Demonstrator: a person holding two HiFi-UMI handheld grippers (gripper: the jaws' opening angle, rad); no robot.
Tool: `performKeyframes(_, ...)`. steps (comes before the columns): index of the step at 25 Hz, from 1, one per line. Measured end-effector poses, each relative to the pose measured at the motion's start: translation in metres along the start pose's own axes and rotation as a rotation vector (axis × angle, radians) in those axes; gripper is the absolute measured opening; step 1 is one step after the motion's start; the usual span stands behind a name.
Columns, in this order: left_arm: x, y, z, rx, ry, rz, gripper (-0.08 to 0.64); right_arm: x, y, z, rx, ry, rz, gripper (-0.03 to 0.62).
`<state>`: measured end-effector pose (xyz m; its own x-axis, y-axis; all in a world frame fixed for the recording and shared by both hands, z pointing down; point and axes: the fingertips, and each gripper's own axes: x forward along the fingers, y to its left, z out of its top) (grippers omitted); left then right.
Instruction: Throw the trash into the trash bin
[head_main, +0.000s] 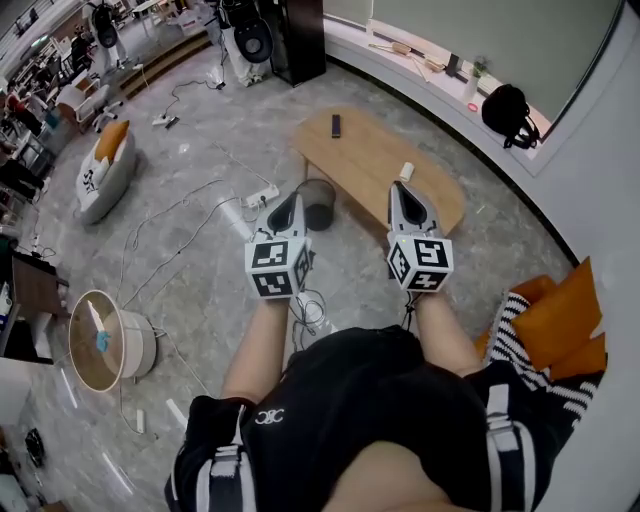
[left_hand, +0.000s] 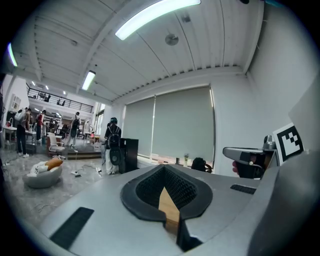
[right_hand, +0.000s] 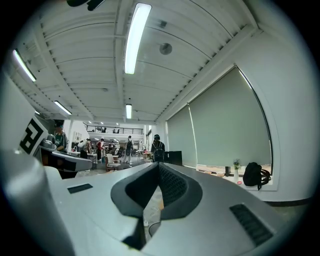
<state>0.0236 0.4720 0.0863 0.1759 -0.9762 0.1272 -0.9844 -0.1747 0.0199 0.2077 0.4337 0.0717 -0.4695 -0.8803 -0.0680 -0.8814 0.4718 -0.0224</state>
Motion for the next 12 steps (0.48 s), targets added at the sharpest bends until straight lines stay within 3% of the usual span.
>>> performKeyframes(12,0.014,0.029,-0.004,0.009,0.006,-0.009,0.014,0.028,0.005,-0.01,0.021,0.015,-0.028,0.012)
